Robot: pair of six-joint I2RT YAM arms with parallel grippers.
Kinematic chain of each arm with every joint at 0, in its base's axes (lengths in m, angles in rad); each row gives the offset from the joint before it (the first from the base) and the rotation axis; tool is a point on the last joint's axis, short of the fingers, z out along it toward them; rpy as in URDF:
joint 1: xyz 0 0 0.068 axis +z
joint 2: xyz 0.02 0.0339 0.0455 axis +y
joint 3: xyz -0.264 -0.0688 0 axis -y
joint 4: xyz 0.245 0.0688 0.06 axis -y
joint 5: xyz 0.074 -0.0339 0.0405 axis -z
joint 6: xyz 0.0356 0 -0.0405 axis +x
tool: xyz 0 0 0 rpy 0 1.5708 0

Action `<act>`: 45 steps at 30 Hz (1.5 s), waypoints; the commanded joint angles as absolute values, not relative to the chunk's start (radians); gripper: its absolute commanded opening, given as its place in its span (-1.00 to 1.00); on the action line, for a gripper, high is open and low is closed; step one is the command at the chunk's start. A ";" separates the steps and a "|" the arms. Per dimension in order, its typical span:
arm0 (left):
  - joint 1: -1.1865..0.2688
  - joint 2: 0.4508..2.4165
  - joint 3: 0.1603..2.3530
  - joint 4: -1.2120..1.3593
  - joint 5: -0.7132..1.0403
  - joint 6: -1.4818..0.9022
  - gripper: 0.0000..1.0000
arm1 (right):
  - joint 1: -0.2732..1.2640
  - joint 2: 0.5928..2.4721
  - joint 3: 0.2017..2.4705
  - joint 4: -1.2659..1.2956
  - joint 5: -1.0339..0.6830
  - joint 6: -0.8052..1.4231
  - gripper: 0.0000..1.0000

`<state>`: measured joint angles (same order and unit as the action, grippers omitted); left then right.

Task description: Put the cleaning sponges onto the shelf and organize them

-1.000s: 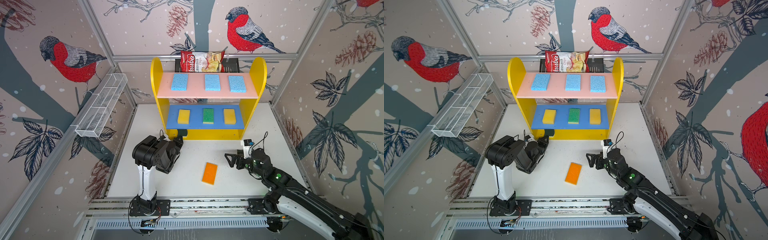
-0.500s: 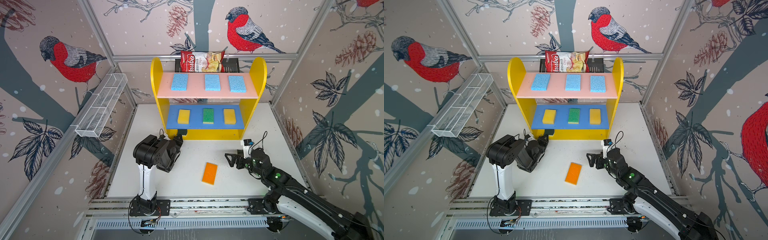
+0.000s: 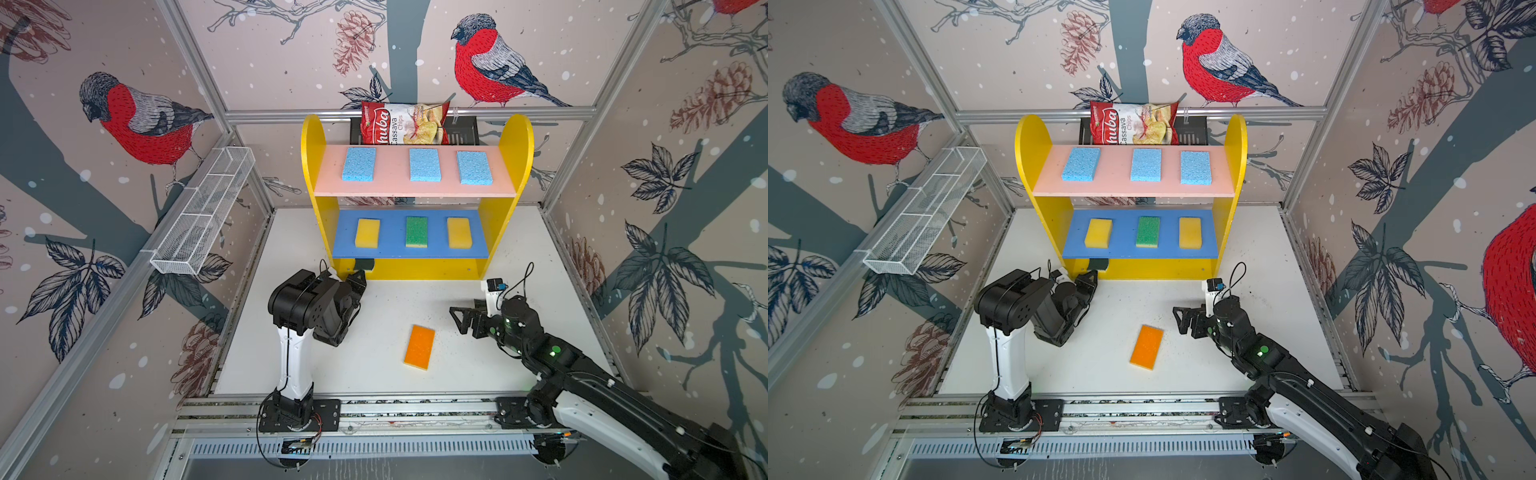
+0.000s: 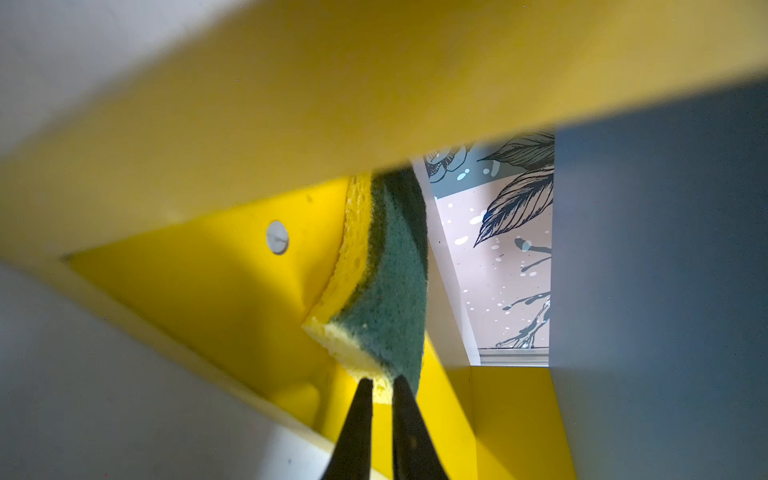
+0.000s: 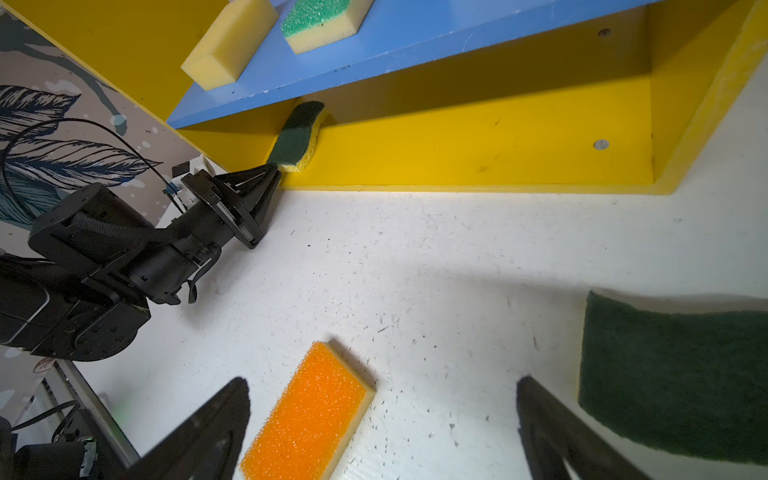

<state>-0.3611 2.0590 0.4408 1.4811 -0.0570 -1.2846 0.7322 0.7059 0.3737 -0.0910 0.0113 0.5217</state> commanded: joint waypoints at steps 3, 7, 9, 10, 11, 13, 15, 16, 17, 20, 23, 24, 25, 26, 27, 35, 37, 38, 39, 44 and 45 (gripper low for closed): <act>-0.361 2.074 0.467 1.408 -0.018 -1.289 -0.74 | 0.732 0.705 0.379 -0.098 0.024 0.519 0.99; -0.362 2.074 0.484 1.390 -0.009 -1.297 -0.74 | 0.733 0.699 0.380 -0.105 0.026 0.522 0.99; -0.361 2.072 0.487 1.388 -0.010 -1.299 -0.74 | 0.733 0.696 0.379 -0.107 0.028 0.524 0.99; -0.360 2.071 0.492 1.378 -0.006 -1.298 -0.74 | 0.733 0.695 0.379 -0.106 0.029 0.523 0.99; -0.361 2.071 0.500 1.362 0.001 -1.299 -0.75 | 0.733 0.696 0.379 -0.107 0.028 0.523 0.99; -0.364 2.074 0.507 1.359 0.006 -1.300 -0.75 | 0.733 0.696 0.377 -0.107 0.029 0.524 0.99; -0.369 2.074 0.512 1.358 0.000 -1.302 -0.75 | 0.733 0.695 0.377 -0.107 0.028 0.523 0.99; -0.371 2.074 0.511 1.356 -0.001 -1.303 -0.76 | 0.733 0.695 0.377 -0.107 0.028 0.523 0.99; -0.374 2.075 0.511 1.354 -0.005 -1.304 -0.76 | 0.732 0.693 0.376 -0.106 0.028 0.523 0.99; -0.381 2.083 0.516 1.357 -0.011 -1.311 -0.76 | 0.733 0.693 0.374 -0.107 0.029 0.524 0.99; -0.388 2.087 0.513 1.372 -0.019 -1.317 -0.76 | 0.733 0.691 0.376 -0.107 0.028 0.523 0.99; -0.390 2.085 0.510 1.379 -0.021 -1.318 -0.76 | 0.733 0.692 0.376 -0.109 0.029 0.522 0.99; -0.391 2.080 0.506 1.380 -0.021 -1.316 -0.76 | 0.733 0.691 0.375 -0.108 0.030 0.522 0.99; -0.392 2.072 0.500 1.382 -0.021 -1.315 -0.76 | 0.732 0.691 0.376 -0.108 0.031 0.522 0.99; -0.392 2.060 0.491 1.382 -0.025 -1.313 -0.76 | 0.733 0.692 0.376 -0.108 0.031 0.522 0.99; -0.394 1.932 0.399 1.338 -0.003 -1.280 -0.75 | 0.733 0.697 0.383 -0.116 0.048 0.535 0.99; -0.394 1.883 0.386 1.273 0.009 -1.257 -0.75 | 0.733 0.701 0.388 -0.123 0.052 0.543 0.99; -0.394 1.849 0.381 1.216 0.010 -1.237 -0.73 | 0.733 0.706 0.392 -0.127 0.054 0.550 0.99; -0.394 1.810 0.378 1.158 0.007 -1.214 -0.71 | 0.735 0.710 0.396 -0.131 0.054 0.557 0.99; -0.394 1.590 0.373 0.864 -0.035 -1.077 -0.66 | 0.766 0.737 0.408 -0.145 0.081 0.606 0.99; -0.396 1.541 0.384 0.781 -0.047 -1.043 -0.65 | 0.780 0.745 0.412 -0.150 0.096 0.618 0.99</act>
